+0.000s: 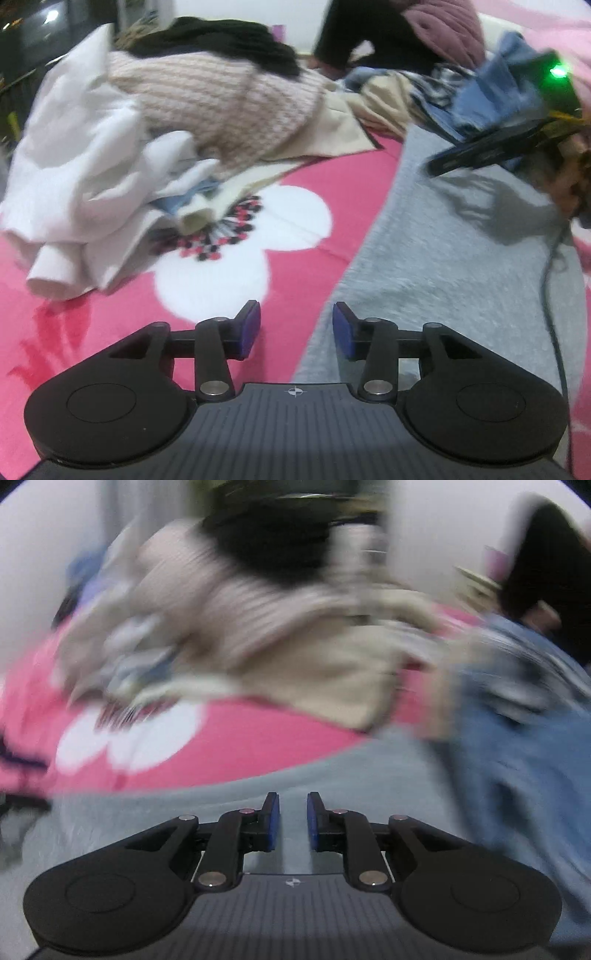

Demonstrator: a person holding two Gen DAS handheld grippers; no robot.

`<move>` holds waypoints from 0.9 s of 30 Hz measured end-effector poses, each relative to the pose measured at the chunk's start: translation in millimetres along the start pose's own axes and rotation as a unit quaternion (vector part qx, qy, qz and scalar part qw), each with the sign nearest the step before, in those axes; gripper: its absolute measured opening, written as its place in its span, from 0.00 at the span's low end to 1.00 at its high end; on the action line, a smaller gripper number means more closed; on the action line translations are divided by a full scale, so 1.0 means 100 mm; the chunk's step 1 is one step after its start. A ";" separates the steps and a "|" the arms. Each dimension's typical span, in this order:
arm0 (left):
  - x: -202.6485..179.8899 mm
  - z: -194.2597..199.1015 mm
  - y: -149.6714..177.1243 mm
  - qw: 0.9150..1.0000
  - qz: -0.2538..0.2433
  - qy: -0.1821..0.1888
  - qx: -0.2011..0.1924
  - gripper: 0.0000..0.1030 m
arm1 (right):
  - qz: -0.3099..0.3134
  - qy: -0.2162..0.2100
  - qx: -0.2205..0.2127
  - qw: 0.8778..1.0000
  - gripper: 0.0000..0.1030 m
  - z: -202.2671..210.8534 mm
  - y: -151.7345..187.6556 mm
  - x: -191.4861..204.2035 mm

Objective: Fold clothes

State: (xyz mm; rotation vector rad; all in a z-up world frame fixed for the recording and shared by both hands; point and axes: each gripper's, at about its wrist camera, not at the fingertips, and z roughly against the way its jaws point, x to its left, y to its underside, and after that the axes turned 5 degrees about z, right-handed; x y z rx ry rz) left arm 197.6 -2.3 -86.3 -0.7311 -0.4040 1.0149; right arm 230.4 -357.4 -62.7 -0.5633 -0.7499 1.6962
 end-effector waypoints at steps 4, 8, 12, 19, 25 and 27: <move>0.09 0.34 -0.11 0.999 0.020 -0.031 -0.022 0.42 | -0.005 0.009 -0.056 0.998 0.18 0.85 0.20 -0.15; 0.13 0.76 -0.27 0.997 0.022 -0.061 -0.051 0.43 | -0.010 0.019 -0.121 0.992 0.19 1.69 0.39 -0.09; 0.19 1.25 -0.32 0.993 0.011 -0.095 -0.072 0.43 | -0.030 0.040 -0.189 0.981 0.28 2.43 0.64 0.08; 0.31 2.14 -0.30 0.983 -0.014 -0.154 -0.104 0.44 | -0.081 0.039 -0.186 0.978 0.35 2.71 1.04 0.50; 0.42 2.90 -0.29 0.970 -0.034 -0.203 -0.131 0.50 | -0.244 0.038 -0.120 0.961 0.35 2.09 1.31 0.32; 0.25 2.71 -0.13 0.979 -0.042 -0.162 -0.113 0.50 | -0.345 0.017 -0.108 0.932 0.35 1.89 1.44 0.09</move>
